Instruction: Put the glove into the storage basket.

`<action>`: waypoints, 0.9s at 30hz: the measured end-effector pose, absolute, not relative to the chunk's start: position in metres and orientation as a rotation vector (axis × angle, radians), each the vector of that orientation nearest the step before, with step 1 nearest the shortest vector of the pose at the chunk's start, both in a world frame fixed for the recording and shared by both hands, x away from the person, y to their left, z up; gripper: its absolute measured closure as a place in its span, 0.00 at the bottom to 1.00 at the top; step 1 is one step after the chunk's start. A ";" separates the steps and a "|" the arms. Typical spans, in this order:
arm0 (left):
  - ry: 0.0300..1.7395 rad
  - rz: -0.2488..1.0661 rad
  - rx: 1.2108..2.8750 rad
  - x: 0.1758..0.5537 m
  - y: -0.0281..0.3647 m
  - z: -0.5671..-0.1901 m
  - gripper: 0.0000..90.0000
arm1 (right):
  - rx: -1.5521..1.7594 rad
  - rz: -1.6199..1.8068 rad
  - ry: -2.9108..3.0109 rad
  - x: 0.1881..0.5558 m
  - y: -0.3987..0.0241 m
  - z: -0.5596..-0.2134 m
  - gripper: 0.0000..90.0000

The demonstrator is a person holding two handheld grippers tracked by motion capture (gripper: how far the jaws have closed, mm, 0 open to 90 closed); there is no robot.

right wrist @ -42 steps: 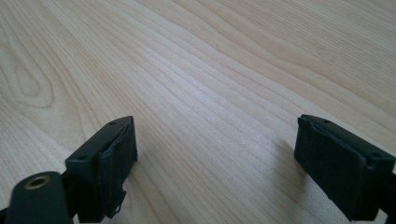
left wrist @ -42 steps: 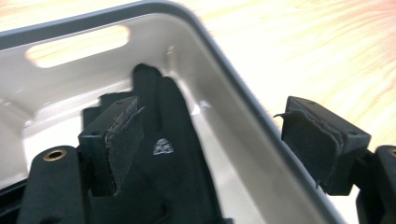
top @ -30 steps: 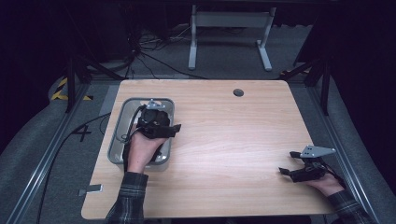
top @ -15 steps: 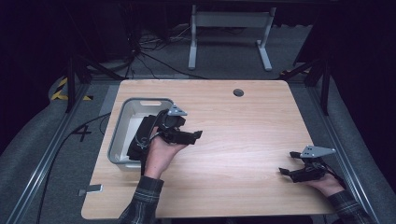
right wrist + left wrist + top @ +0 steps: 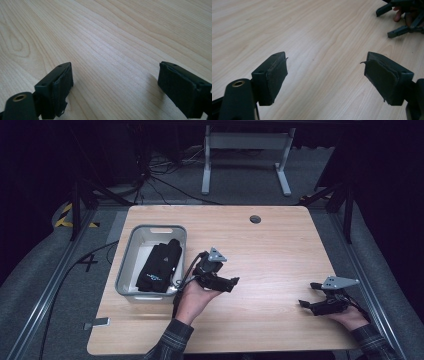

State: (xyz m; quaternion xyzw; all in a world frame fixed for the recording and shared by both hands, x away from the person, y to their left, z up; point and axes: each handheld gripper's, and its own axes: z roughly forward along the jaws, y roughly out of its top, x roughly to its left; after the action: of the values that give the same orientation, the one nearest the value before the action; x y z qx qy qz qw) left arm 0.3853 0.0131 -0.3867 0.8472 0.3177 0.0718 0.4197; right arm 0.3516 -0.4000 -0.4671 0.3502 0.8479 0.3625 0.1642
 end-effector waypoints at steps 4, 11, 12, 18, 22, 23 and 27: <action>0.785 0.161 2.135 0.381 0.003 -0.401 0.21 | 0.998 1.033 2.417 0.352 -0.400 -0.467 0.15; 0.751 0.160 2.151 0.375 -0.008 -0.420 0.20 | 0.998 1.033 2.417 0.352 -0.400 -0.467 0.15; 0.760 0.153 2.147 0.374 -0.010 -0.423 0.19 | 0.997 1.033 2.417 0.352 -0.400 -0.467 0.15; 0.755 0.184 2.231 0.370 -0.022 -0.444 0.15 | 0.994 1.033 2.418 0.352 -0.400 -0.467 0.15; 0.743 0.192 2.275 0.371 -0.027 -0.453 0.14 | 0.995 1.032 2.418 0.352 -0.400 -0.467 0.14; 0.745 0.206 2.275 0.370 -0.028 -0.455 0.14 | 0.995 1.033 2.418 0.352 -0.400 -0.467 0.14; 0.746 0.206 2.313 0.370 -0.030 -0.463 0.12 | 0.994 1.032 2.418 0.351 -0.400 -0.467 0.14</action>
State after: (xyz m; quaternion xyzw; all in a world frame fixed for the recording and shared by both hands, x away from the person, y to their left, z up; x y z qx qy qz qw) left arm 0.3702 -0.0302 -0.4628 0.8904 0.2871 0.0792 0.3443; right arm 0.3514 -0.3996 -0.4671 0.3487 0.8486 0.3622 0.1647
